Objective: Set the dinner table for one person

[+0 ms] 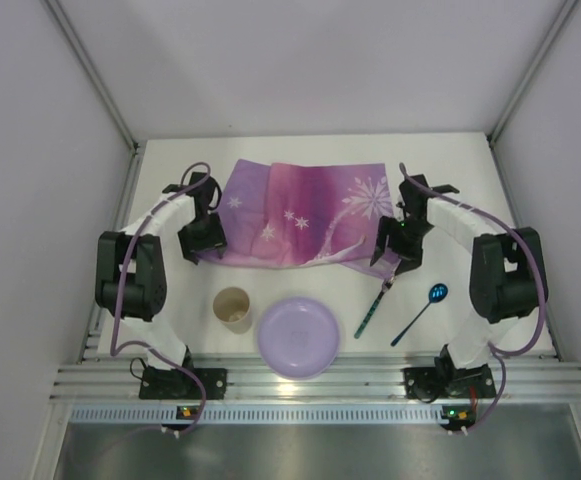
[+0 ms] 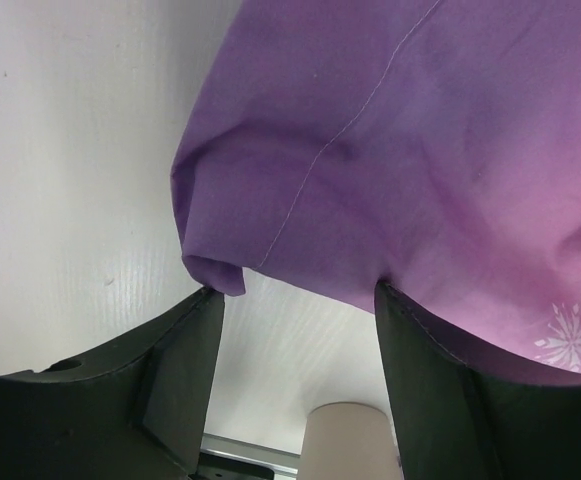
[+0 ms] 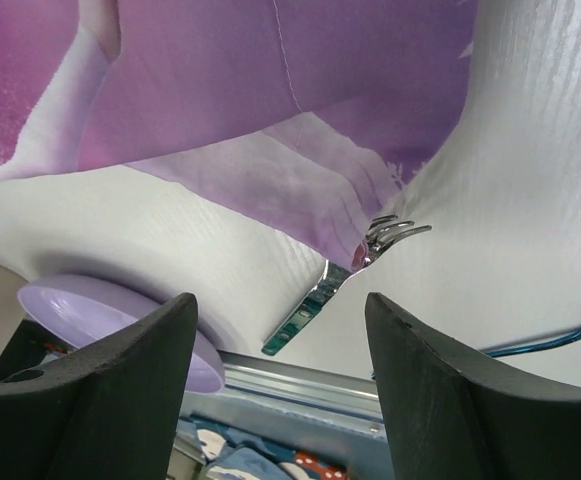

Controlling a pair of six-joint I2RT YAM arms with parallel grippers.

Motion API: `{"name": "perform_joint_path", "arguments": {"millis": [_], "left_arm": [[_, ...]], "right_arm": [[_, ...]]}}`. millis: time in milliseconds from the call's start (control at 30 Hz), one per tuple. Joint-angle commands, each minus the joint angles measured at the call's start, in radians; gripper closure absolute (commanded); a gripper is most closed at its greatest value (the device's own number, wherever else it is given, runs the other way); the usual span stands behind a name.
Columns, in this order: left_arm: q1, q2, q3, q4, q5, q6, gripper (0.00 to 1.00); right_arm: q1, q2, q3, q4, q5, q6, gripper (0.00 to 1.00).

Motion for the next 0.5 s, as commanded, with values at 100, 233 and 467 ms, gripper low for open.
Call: {"name": "perform_joint_path", "arguments": {"millis": [100, 233, 467], "left_arm": [[0.000, 0.034, 0.031, 0.025, 0.006, 0.035, 0.34], [0.000, 0.046, 0.046, 0.020, 0.008, 0.042, 0.34], [0.000, 0.055, 0.056, 0.014, -0.006, 0.067, 0.34]], "right_arm": [[0.049, 0.029, -0.043, 0.076, 0.036, 0.049, 0.35], [0.052, 0.055, -0.053, 0.107, 0.059, 0.054, 0.48], [0.052, 0.076, -0.037, 0.100, 0.097, 0.043, 0.54]]}}
